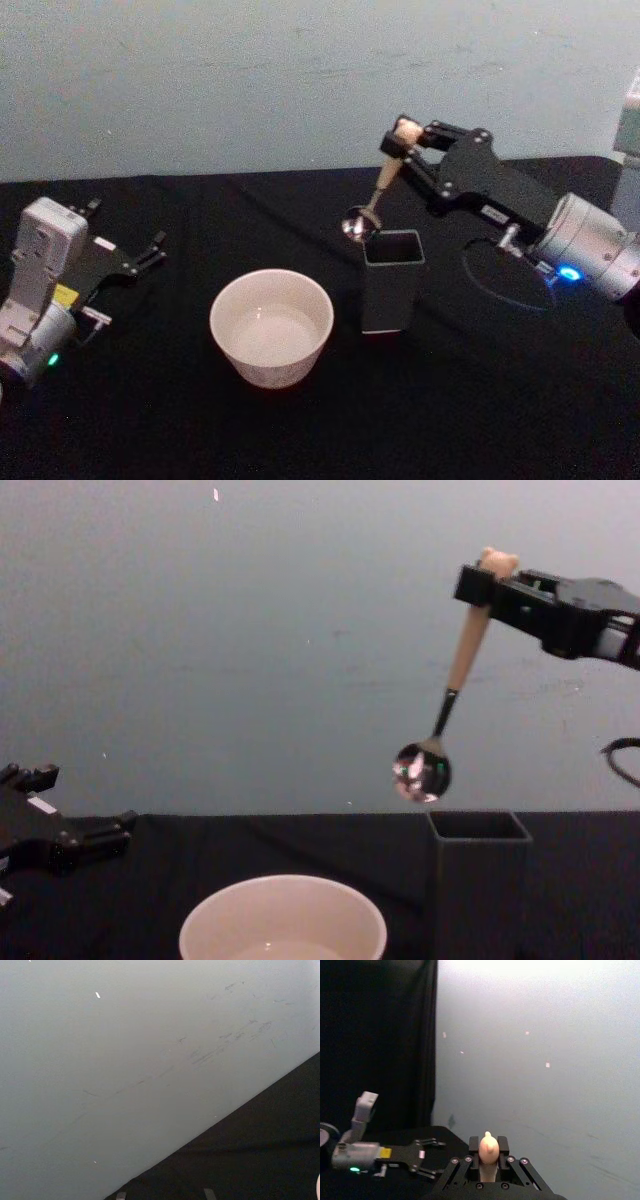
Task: Pick up the stirring spoon with one hand, stir inside the cup, then place it back in its original position.
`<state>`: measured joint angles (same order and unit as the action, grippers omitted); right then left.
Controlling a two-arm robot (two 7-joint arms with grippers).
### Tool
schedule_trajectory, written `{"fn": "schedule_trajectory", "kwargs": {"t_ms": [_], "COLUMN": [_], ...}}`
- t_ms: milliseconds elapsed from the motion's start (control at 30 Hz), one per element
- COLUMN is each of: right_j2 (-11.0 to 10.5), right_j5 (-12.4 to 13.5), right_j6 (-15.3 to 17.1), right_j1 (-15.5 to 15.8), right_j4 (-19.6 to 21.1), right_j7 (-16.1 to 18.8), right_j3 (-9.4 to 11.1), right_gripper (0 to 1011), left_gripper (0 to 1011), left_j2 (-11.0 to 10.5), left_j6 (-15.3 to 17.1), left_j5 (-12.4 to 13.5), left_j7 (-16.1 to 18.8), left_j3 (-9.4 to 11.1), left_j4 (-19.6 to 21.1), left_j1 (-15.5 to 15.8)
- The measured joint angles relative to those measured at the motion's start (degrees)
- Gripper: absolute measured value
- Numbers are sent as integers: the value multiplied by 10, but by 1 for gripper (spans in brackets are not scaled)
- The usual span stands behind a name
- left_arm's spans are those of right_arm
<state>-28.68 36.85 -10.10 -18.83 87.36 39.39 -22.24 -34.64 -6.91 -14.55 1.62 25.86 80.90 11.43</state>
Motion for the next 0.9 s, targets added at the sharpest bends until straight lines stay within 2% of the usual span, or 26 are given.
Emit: {"fn": "schedule_trajectory", "kwargs": {"t_ms": [300, 433, 600, 900], "right_j2": [23, 34, 50, 71], "right_j5": [-4, -20, -54, -83], "right_j6": [-3, -10, -27, -33], "right_j1": [-11, -15, -23, -34], "right_j4": [-14, -29, -61, -107], "right_j7": [16, 18, 20, 25], "right_j3": [-38, -57, -85, -110], "right_gripper": [212, 212, 212, 212], "left_gripper": [1001, 1001, 1001, 1001], "left_j2": [0, 0, 0, 0], "left_j6": [0, 0, 0, 0], "left_j5": [0, 0, 0, 0], "left_j7": [0, 0, 0, 0], "left_j3": [0, 0, 0, 0], "left_j4": [0, 0, 0, 0], "left_j1": [0, 0, 0, 0]}}
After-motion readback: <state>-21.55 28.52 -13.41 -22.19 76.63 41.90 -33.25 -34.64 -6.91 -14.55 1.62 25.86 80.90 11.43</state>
